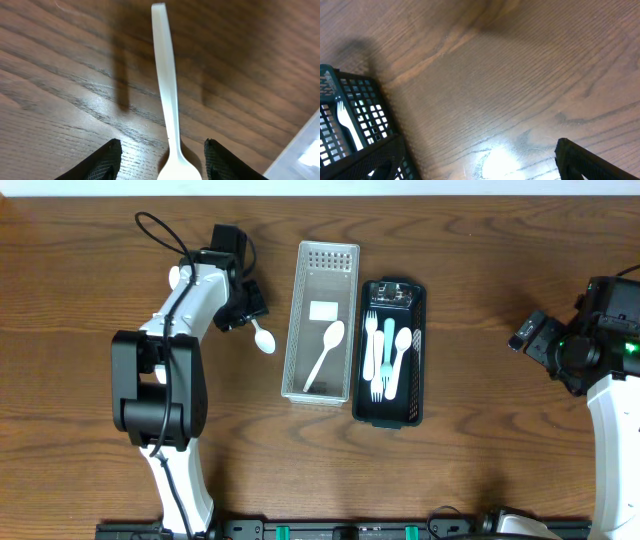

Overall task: Pack container
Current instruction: 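Grasp the next white spoon with the left gripper, then place the spoon into the clear tray and open the gripper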

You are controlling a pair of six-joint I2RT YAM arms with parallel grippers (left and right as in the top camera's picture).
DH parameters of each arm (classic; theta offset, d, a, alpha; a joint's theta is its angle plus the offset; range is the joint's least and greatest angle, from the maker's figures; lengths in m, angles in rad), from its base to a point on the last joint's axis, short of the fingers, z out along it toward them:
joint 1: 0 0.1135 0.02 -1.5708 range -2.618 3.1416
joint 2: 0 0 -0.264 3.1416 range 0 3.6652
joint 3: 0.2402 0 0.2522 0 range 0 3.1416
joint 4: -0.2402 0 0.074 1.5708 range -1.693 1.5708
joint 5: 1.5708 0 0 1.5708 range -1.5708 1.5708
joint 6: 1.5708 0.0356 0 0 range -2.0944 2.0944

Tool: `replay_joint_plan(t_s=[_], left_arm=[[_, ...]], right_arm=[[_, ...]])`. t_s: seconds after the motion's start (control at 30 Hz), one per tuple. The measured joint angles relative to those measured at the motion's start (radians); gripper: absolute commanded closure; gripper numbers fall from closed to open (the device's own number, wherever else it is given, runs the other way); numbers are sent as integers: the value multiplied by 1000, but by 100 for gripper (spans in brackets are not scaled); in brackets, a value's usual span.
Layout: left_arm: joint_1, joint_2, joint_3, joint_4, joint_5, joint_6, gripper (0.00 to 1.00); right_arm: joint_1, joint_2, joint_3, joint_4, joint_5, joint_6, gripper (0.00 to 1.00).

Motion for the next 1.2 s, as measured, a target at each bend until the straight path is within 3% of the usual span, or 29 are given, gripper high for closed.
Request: replay_joint_plan(t_s=[0.27,0.37,0.7,1.03,1.2], left_arm=[[-1,47,2,-11,-3,-6,44],[-1,47,2,-15,-4,-11,59],[-1,47,2,-103,-39,-19,94],[-1,31,7,-205,-68,111,94],[-7,-129,44,-284,-76,171,94]], right_arm=[[0,0,0,-7,0,0,1],[0,0,0,-7,0,0,1],[0,0,0,-14,0,0,1],[0,0,0,-18,0,0,1],[0,0,0,-18,0,0,1]])
